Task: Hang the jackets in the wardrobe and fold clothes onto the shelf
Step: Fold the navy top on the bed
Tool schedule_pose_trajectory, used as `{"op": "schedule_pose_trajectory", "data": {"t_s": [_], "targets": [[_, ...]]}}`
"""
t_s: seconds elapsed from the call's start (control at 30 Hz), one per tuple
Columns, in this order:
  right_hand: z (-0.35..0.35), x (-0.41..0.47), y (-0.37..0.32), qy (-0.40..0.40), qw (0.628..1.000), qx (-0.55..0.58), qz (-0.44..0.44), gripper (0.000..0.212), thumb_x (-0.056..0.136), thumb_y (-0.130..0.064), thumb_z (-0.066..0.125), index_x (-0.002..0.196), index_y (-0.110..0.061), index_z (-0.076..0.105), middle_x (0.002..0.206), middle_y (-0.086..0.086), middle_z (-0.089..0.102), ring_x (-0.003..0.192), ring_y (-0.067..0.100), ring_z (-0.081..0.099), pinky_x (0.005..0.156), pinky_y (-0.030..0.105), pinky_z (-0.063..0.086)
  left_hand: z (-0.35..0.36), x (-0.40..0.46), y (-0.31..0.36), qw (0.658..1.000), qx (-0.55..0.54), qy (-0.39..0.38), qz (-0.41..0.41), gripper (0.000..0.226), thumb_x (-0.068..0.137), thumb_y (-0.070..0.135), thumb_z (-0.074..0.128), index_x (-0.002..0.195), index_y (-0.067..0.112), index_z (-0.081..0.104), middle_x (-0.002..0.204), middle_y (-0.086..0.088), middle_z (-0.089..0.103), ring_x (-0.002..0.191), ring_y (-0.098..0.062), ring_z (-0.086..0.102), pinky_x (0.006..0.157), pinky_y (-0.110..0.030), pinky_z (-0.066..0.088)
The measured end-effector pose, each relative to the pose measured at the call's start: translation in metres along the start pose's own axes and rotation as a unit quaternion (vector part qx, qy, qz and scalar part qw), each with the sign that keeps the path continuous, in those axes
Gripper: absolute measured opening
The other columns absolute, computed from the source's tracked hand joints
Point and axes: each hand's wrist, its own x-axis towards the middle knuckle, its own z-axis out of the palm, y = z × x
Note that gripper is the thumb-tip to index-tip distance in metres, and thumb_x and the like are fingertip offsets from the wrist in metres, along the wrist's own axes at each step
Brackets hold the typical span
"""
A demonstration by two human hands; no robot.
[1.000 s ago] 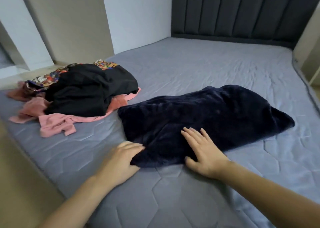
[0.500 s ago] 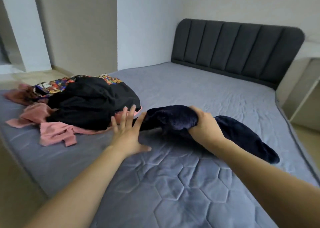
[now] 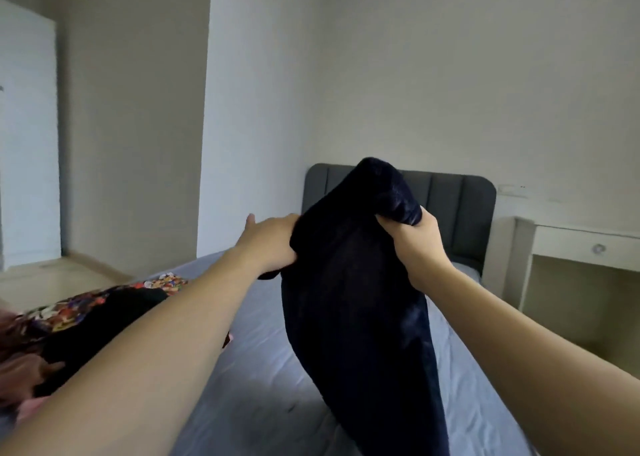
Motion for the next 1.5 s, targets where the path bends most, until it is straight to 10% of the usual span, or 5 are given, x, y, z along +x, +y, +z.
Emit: {"op": "schedule_pose_trajectory", "data": {"t_s": [0.17,0.43,0.7,0.87,1.5], "targets": [[-0.045,0.033,-0.071,0.003,0.993,0.099,0.063,0.026,0.08,-0.026,0.077,0.103,-0.02,0.068,0.087,0.0,0.076,0.076,0.02,0.074,0.058,0.032,0.059,-0.094,0.042,0.058,0.987,0.057,0.15,0.005,0.021,0.078,0.014,0.047,0.093,0.029,0.051,0.086,0.006,0.06,0.075,-0.02,0.056,0.057,-0.03,0.038],[-0.1,0.062,-0.021,0.049,0.964,0.151,0.213,0.018,0.096,-0.024,0.058,0.086,-0.009,0.062,0.071,0.004,0.068,0.071,0.016,0.06,0.066,0.029,0.05,-0.031,0.087,0.146,0.944,0.243,0.223,0.028,0.026,0.085,0.008,0.053,0.107,0.021,0.057,0.108,-0.004,0.064,0.101,-0.031,0.059,0.081,-0.038,0.036],[-0.165,-0.01,0.264,0.144,0.903,-0.063,0.4,0.059,0.079,-0.033,0.079,0.124,-0.004,0.055,0.112,0.017,0.065,0.097,0.034,0.064,0.088,0.048,0.054,0.245,0.034,0.131,0.98,0.135,-0.107,-0.097,0.059,0.094,0.032,0.038,0.149,0.022,0.018,0.155,-0.009,0.02,0.142,-0.033,0.019,0.107,-0.075,0.0],[-0.153,-0.075,0.393,0.016,0.794,-0.454,0.403,0.092,0.085,-0.07,0.043,0.154,-0.024,0.004,0.161,0.014,0.004,0.145,0.038,0.012,0.115,0.057,0.013,0.385,-0.049,0.079,0.901,0.072,-0.396,-0.164,0.074,0.089,0.075,0.006,0.153,0.042,-0.009,0.163,0.005,-0.019,0.15,-0.027,-0.015,0.109,-0.071,-0.008],[-0.195,0.013,0.53,0.01,0.736,-0.639,0.223,0.1,0.072,-0.091,0.015,0.134,-0.018,0.044,0.133,0.013,0.048,0.12,0.041,0.041,0.095,0.049,0.033,0.547,0.088,0.077,0.975,-0.086,-0.138,-0.153,0.091,0.077,0.075,0.037,0.153,0.031,0.015,0.148,-0.01,0.044,0.135,-0.036,0.038,0.111,-0.047,0.025]]}}
